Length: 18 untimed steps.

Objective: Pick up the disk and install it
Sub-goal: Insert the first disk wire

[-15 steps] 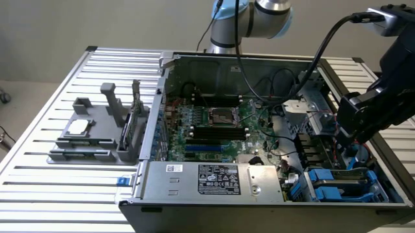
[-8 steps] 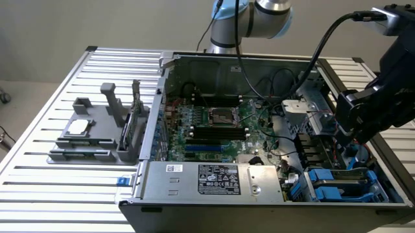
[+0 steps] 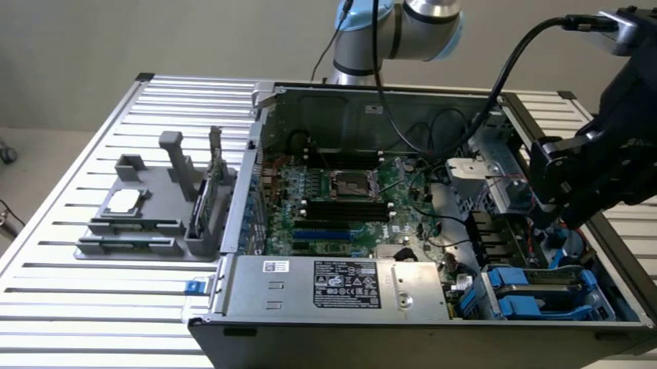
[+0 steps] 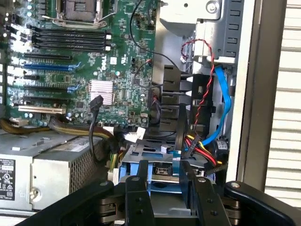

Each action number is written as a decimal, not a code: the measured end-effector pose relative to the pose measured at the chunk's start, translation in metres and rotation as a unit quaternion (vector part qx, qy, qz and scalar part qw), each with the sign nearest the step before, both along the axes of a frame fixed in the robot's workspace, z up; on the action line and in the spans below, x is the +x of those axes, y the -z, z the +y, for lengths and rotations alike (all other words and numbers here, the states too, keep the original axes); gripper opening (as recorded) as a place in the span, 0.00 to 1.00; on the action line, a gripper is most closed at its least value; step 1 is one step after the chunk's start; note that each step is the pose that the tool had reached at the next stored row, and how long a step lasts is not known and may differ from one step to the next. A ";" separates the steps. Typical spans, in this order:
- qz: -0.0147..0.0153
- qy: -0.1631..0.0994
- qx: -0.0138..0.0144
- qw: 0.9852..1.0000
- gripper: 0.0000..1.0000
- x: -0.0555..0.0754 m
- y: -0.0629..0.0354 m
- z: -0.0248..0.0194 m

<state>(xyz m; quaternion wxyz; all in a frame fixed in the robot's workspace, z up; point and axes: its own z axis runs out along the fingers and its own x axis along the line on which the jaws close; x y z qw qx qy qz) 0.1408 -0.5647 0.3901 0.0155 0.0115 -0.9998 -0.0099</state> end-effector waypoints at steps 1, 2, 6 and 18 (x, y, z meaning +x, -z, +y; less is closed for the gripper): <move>0.000 0.008 0.000 1.000 0.40 0.000 0.0000 0.0000; 0.000 0.015 0.000 1.000 0.40 0.000 0.0001 0.0000; 0.000 0.045 0.001 0.999 0.40 0.000 0.0002 0.0000; 0.000 0.118 0.002 0.993 0.40 0.001 0.0003 0.0003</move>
